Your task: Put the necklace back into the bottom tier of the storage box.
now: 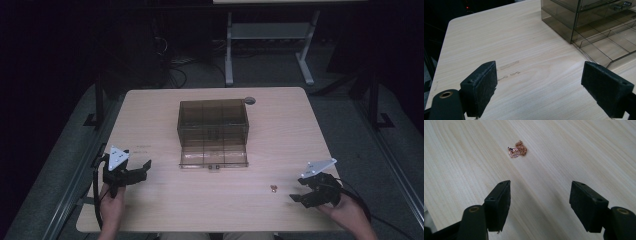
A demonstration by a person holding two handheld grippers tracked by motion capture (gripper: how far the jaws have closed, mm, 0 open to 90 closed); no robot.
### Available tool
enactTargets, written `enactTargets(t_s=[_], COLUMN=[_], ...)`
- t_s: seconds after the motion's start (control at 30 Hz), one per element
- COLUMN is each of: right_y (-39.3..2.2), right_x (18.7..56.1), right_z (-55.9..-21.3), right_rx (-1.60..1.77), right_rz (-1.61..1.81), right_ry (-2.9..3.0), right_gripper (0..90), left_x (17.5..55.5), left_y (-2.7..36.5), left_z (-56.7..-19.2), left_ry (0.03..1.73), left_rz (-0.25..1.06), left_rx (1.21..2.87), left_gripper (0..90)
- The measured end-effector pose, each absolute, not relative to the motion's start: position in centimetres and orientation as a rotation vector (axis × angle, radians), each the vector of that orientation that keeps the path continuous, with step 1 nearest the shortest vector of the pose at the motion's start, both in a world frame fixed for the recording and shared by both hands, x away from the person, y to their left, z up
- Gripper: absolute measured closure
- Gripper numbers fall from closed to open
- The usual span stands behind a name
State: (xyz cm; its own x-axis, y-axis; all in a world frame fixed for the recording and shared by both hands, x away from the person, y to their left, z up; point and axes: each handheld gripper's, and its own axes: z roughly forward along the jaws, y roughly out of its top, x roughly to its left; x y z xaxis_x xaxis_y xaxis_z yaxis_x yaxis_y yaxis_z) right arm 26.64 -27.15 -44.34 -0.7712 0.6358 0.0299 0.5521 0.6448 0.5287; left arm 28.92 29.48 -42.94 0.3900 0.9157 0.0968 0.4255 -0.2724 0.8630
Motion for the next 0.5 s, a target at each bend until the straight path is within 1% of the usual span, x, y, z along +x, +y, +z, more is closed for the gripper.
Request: enactTargets(t_s=[0.27,0.5], right_y=[-26.4,-25.7], right_x=[26.5,26.6], right_z=[-44.2,-43.8], right_rx=[0.947,0.913], right_rz=[0.749,0.727], right_ry=[2.722,2.713], right_gripper=[31.6,34.9], left_x=[28.8,28.8], left_y=[29.5,29.6], left_z=[-42.9,-42.9], left_ry=[1.147,1.150], left_rz=[0.786,0.789], left_rx=[1.867,1.860], left_gripper=[13.0,13.1])
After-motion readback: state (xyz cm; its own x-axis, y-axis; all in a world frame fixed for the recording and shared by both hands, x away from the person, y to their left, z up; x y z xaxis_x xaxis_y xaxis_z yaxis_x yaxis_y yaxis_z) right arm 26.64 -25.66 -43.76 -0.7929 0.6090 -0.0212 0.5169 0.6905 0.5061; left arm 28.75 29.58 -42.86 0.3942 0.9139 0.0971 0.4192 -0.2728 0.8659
